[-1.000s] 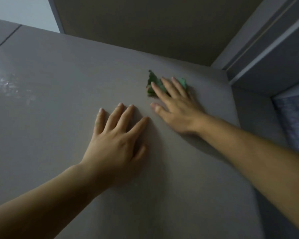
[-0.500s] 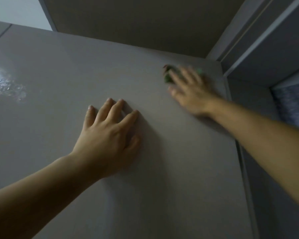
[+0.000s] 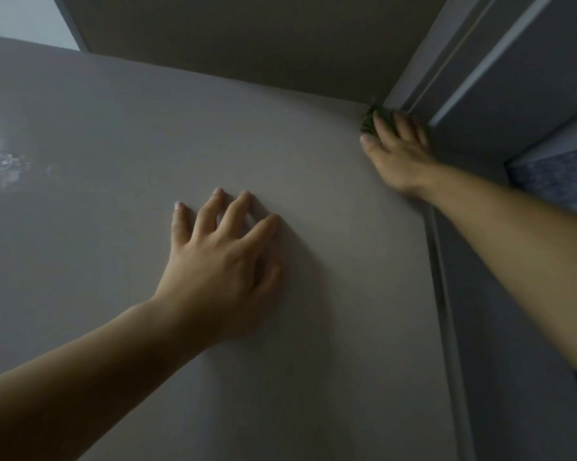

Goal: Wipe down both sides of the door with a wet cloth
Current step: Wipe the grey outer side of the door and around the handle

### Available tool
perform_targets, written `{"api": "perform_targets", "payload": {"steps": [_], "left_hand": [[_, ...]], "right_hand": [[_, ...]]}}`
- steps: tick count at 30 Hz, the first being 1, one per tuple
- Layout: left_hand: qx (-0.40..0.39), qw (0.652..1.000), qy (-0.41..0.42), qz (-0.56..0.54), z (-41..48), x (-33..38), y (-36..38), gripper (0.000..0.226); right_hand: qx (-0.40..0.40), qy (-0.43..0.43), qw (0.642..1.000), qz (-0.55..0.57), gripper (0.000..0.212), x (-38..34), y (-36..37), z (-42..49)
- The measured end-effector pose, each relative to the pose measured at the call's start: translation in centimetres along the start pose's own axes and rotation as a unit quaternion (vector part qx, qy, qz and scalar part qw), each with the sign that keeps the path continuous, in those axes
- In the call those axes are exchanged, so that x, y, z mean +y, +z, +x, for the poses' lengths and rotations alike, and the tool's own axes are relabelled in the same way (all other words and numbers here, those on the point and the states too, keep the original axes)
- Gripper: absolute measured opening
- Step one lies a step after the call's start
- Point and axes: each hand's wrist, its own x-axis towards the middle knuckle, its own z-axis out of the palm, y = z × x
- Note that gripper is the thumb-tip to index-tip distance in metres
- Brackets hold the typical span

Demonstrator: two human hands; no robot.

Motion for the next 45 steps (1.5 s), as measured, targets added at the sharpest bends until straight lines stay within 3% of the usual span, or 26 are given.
{"api": "perform_targets", "payload": {"steps": [3, 7, 9, 13, 15, 19, 21, 23, 26, 27, 31, 33, 35, 38, 40, 45], "left_hand": [[0.010, 1.000, 0.010, 0.003, -0.2, 0.0, 0.3, 0.074], [0.022, 0.999, 0.024, 0.015, -0.3, -0.4, 0.8, 0.074], [0.028, 0.999, 0.025, 0.022, -0.4, -0.4, 0.9, 0.073], [0.036, 0.999, 0.020, 0.023, -0.4, -0.3, 1.3, 0.072], [0.036, 0.999, 0.022, 0.024, -0.5, -0.6, 1.3, 0.073], [0.022, 0.999, 0.030, 0.029, -0.7, -0.8, 1.0, 0.074], [0.024, 0.999, 0.035, 0.027, -0.8, -1.0, 0.7, 0.075], [0.028, 0.999, 0.044, 0.014, -0.9, -1.4, 0.4, 0.076], [0.035, 0.998, 0.051, -0.005, -1.5, -2.7, 0.0, 0.077], [0.038, 0.998, 0.052, -0.007, -1.9, -3.3, -0.2, 0.076], [0.042, 0.998, 0.047, 0.011, -3.7, -6.1, -0.7, 0.069], [0.024, 0.999, 0.034, 0.013, -4.6, -7.4, -0.8, 0.067], [0.006, 0.999, 0.031, 0.015, -5.1, -8.4, -0.7, 0.067], [0.008, 0.999, 0.040, 0.027, -5.3, -9.0, -0.4, 0.067], [0.009, 0.999, 0.038, 0.033, -5.2, -9.2, -0.3, 0.068], [0.009, 0.998, 0.051, 0.032, -5.5, -9.9, -0.5, 0.074]], "right_hand": [[0.021, -0.046, 0.999, 0.005, 0.069, 0.1, 1.3, -3.9], [0.044, -0.170, 0.984, -0.024, 0.080, 1.0, 4.3, -12.8], [0.035, -0.192, 0.979, -0.054, 0.079, 1.5, 4.1, -12.1], [0.025, -0.068, 0.997, -0.013, 0.067, 0.5, 1.8, -6.4], [0.033, -0.062, 0.997, -0.013, 0.068, -0.5, 2.4, -7.3], [0.042, -0.220, 0.974, -0.027, 0.077, -1.9, 5.4, -15.9], [0.016, -0.248, 0.967, -0.052, 0.076, -1.7, 5.3, -16.3], [0.015, -0.206, 0.976, -0.063, 0.075, -2.2, 4.0, -13.0], [0.008, -0.071, 0.997, -0.007, 0.066, -4.6, 2.3, -8.4], [0.009, -0.070, 0.998, -0.004, 0.067, -5.8, 2.5, -8.5], [0.026, -0.276, 0.960, -0.049, 0.076, -9.2, 6.2, -16.9], [-0.001, -0.309, 0.949, -0.059, 0.075, -9.5, 6.1, -17.6], [0.002, -0.267, 0.961, -0.078, 0.074, -10.0, 5.0, -13.8], [-0.007, -0.116, 0.993, -0.026, 0.063, -11.8, 2.9, -7.1], [-0.007, -0.094, 0.996, -0.001, 0.064, -13.3, 2.9, -6.3], [0.011, -0.303, 0.951, -0.054, 0.073, -14.4, 6.5, -15.9]]}}
